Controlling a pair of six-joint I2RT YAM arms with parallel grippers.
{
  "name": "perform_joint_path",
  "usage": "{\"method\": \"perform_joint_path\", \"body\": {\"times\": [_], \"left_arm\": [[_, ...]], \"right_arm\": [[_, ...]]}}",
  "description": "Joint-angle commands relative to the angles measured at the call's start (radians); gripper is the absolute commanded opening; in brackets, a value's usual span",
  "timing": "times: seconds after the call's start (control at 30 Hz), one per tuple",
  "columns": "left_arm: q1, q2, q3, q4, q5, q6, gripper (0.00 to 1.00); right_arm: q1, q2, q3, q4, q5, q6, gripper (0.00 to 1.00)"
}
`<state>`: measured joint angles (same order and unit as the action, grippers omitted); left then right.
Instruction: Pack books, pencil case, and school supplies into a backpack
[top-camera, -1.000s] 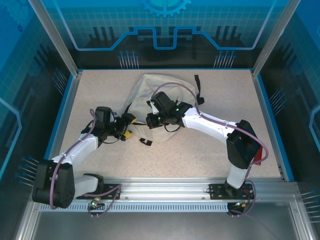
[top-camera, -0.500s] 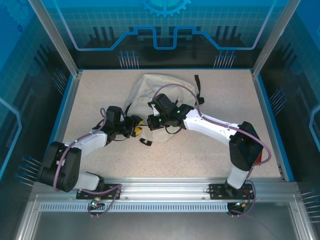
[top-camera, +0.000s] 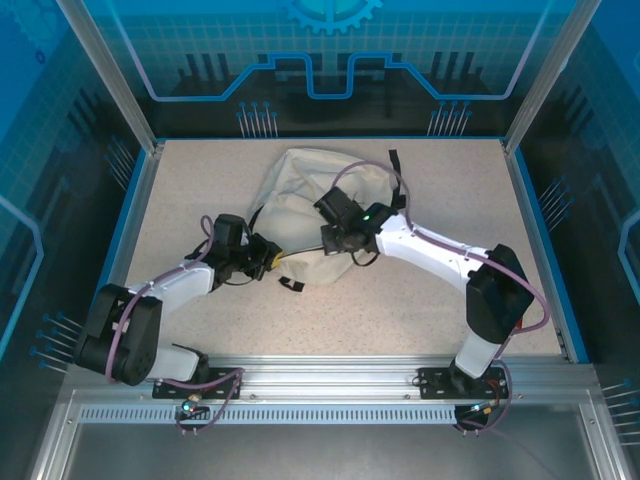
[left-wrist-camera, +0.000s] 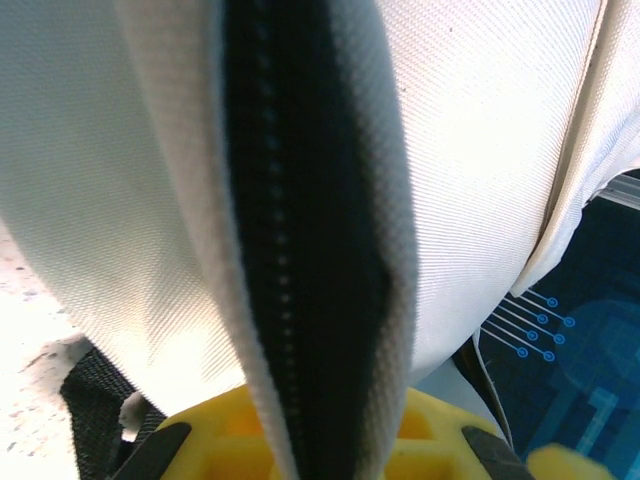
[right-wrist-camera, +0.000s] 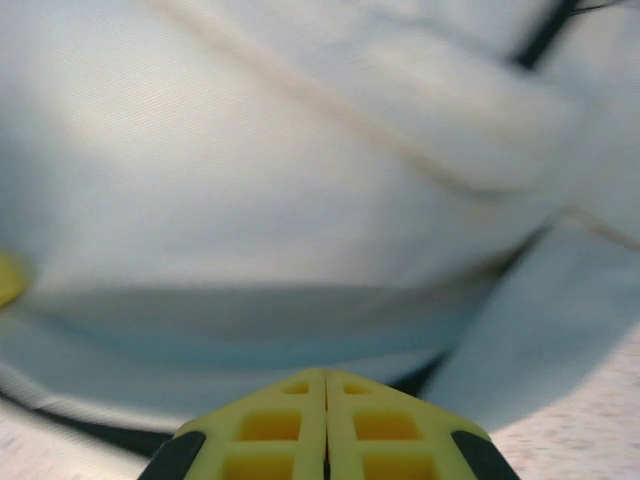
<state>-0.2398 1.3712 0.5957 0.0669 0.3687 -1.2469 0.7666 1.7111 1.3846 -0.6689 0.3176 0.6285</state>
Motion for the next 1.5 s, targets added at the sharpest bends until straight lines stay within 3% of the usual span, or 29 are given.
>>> {"method": "perform_joint_path", "body": {"times": [0.0, 0.27, 0.57, 0.63, 0.7, 0.83, 1.03, 1.2, 1.33, 1.47], "left_arm": [[0.036, -0.049, -0.017, -0.124, -0.082, 0.075, 0.00], [0.092, -0.081, 0.006, -0.197, -0.056, 0.159, 0.00], [0.208, -0.048, 0.152, -0.379, -0.060, 0.373, 0.00], [0.229, -0.047, 0.166, -0.400, -0.065, 0.392, 0.07], [0.234, -0.054, 0.171, -0.409, -0.063, 0.394, 0.22], [0.231, -0.087, 0.136, -0.395, 0.004, 0.345, 0.47], [0.177, -0.155, 0.068, -0.348, 0.086, 0.252, 0.68], [0.091, -0.145, 0.043, -0.252, 0.128, 0.163, 0.72], [0.037, -0.104, 0.035, -0.202, 0.097, 0.136, 0.72], [0.012, -0.060, 0.021, -0.167, 0.079, 0.118, 0.62]], "right_arm": [[-0.094, -0.019, -0.005, -0.078, 0.103, -0.001, 0.00], [-0.161, 0.028, 0.022, -0.034, 0.057, -0.069, 0.00], [-0.067, 0.031, -0.033, 0.168, -0.440, -0.198, 0.00], [-0.046, 0.044, -0.039, 0.207, -0.502, -0.177, 0.00], [-0.028, 0.066, -0.038, 0.240, -0.552, -0.160, 0.00], [-0.003, 0.108, -0.028, 0.276, -0.584, -0.131, 0.00], [0.005, 0.134, -0.032, 0.296, -0.602, -0.112, 0.00], [0.012, 0.142, -0.063, 0.319, -0.617, -0.092, 0.00], [0.023, 0.153, -0.092, 0.345, -0.628, -0.071, 0.00], [0.028, 0.156, -0.104, 0.346, -0.612, -0.059, 0.00]]}}
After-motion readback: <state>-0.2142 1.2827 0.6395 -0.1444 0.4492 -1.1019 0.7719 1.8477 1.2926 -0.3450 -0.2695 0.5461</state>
